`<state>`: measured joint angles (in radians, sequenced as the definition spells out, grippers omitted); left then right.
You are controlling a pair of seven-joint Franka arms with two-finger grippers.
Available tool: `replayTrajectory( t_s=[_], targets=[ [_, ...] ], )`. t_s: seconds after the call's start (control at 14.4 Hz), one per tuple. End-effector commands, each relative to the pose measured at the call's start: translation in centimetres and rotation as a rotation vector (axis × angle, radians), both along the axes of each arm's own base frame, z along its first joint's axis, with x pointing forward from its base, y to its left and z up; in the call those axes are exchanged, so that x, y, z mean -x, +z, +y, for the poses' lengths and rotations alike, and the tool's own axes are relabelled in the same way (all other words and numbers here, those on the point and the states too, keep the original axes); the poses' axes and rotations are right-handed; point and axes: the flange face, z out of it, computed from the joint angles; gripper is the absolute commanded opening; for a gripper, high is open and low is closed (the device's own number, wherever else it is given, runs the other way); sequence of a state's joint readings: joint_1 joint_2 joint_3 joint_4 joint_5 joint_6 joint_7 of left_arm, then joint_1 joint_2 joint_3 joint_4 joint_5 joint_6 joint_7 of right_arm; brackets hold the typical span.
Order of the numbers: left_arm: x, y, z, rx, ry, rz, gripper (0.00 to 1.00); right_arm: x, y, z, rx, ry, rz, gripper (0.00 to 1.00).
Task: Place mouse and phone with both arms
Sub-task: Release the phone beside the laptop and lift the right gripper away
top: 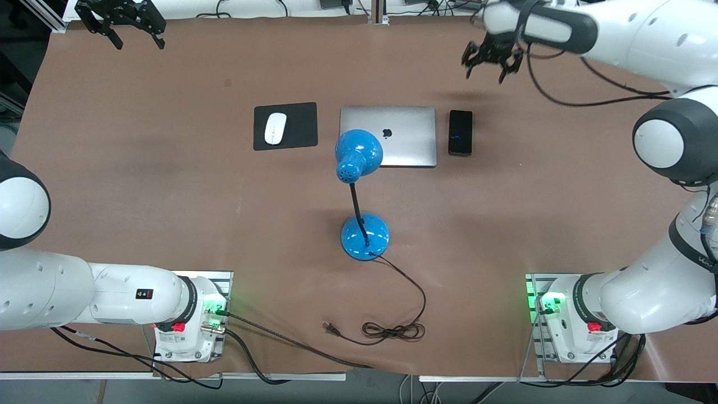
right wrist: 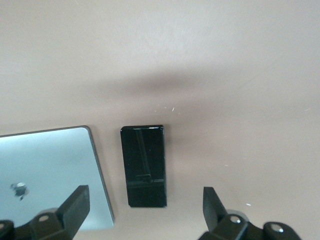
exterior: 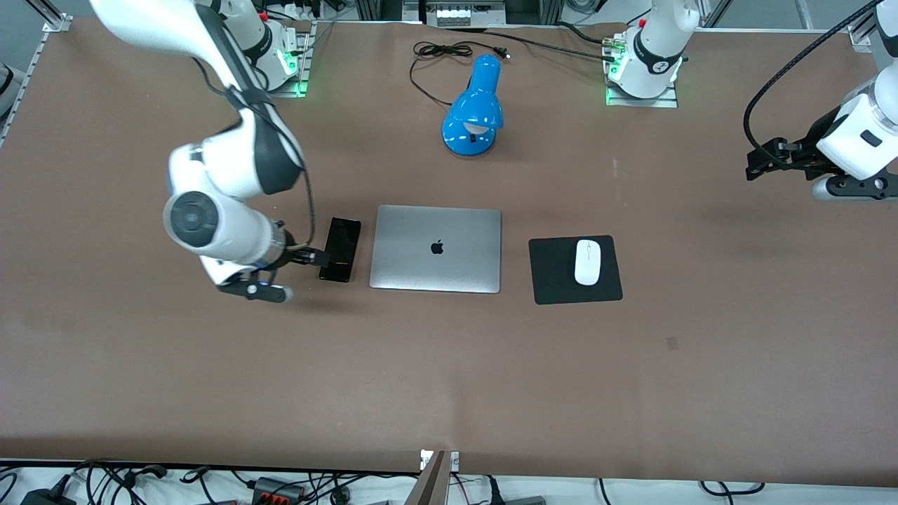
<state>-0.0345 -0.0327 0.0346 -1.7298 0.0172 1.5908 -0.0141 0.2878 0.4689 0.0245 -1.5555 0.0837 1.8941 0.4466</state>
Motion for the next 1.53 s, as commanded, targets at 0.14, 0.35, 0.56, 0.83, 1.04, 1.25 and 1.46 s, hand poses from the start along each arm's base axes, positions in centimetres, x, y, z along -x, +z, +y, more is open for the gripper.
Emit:
replayTrajectory(
  t_s=[0.14,0.35,0.56,0.83,1.04,1.25,1.46],
  targets=[
    [0.4,0.9,-0.1,-0.012,0.008,0.001,1.00,-2.9,7.5,-4.1,-0.028,0.037,-0.015,1.00],
    [0.4,0.7,-0.1,-0.010,0.010,0.007,1.00,-3.3,10.5,-6.8,-0.035,0.070,-0.006,1.00],
    [0.4,0.8,-0.1,-0.010,0.010,0.005,1.00,-3.7,15.1,-10.0,-0.050,0.043,-0.087,1.00],
    [0.4,0.8,-0.1,-0.009,0.010,0.005,1.00,-2.5,20.9,-15.0,-0.042,0.066,-0.184,1.00],
    [0.3,0.7,0.0,-0.009,0.011,0.005,1.00,-2.0,22.3,-19.8,-0.019,0.131,-0.212,1.00],
    [0.3,0.7,0.0,-0.007,0.012,0.005,1.00,-0.7,24.2,-21.2,0.061,0.142,-0.226,1.00],
    [0.3,0.6,0.1,-0.007,0.013,0.007,1.00,1.2,23.6,-21.8,0.064,0.162,-0.196,1.00]
  ],
)
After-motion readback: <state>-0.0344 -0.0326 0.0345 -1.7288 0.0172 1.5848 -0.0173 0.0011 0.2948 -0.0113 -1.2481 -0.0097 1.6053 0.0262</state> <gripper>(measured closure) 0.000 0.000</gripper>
